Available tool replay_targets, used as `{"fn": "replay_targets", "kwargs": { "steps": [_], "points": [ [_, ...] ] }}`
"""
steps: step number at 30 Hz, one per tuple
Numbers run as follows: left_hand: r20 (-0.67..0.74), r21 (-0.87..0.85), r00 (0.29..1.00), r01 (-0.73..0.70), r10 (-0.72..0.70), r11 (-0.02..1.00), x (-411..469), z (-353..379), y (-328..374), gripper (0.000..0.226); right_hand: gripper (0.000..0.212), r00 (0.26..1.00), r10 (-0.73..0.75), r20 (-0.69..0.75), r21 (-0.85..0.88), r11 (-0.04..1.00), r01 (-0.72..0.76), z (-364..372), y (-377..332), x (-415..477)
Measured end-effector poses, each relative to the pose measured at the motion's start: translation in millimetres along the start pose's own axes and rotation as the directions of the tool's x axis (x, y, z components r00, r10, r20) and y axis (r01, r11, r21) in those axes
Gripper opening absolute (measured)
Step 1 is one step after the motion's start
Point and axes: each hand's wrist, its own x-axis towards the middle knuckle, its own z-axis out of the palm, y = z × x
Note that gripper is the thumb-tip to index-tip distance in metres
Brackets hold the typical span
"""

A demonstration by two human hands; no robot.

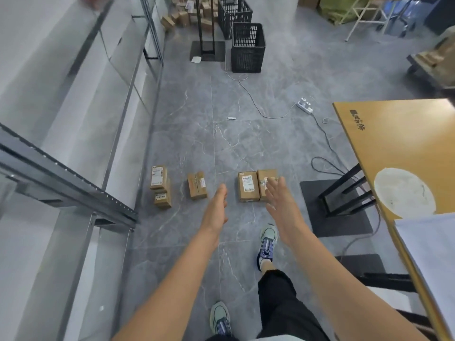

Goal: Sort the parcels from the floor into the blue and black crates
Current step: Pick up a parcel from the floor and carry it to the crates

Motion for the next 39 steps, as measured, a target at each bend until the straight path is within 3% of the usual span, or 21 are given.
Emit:
{"fn": "replay_targets", "kwargs": {
  "steps": [2,6,12,21,32,39],
  "points": [
    [-0.012,0.008,0.999,0.034,-0.034,0.999,30,7,5,0.068,0.088,0.999,0.026,-0.024,-0.012,1.000,-0.026,-8,-2,38],
    [-0.044,0.021,0.995,0.092,-0.091,0.996,101,33,19,0.066,0.068,0.996,0.089,-0.023,0.026,0.996,-0.088,-29,-5,121],
    [-0.076,0.044,0.972,0.227,-0.223,0.973,207,76,34,0.067,0.072,0.971,0.239,0.000,0.026,0.971,-0.239,-64,-16,233],
    [-0.098,0.046,0.934,0.349,-0.343,0.936,344,109,13,0.069,0.074,0.939,0.344,0.008,-0.037,0.938,-0.344,-88,4,377],
    [-0.051,0.106,0.873,0.488,-0.485,0.867,569,112,-126,0.069,0.074,0.852,0.511,-0.115,-0.026,0.856,-0.517,-102,176,573],
    [-0.020,0.127,0.822,0.567,-0.569,0.814,664,117,-221,0.062,0.083,0.785,0.594,-0.176,0.019,0.799,-0.600,-112,284,664]
  ]
}}
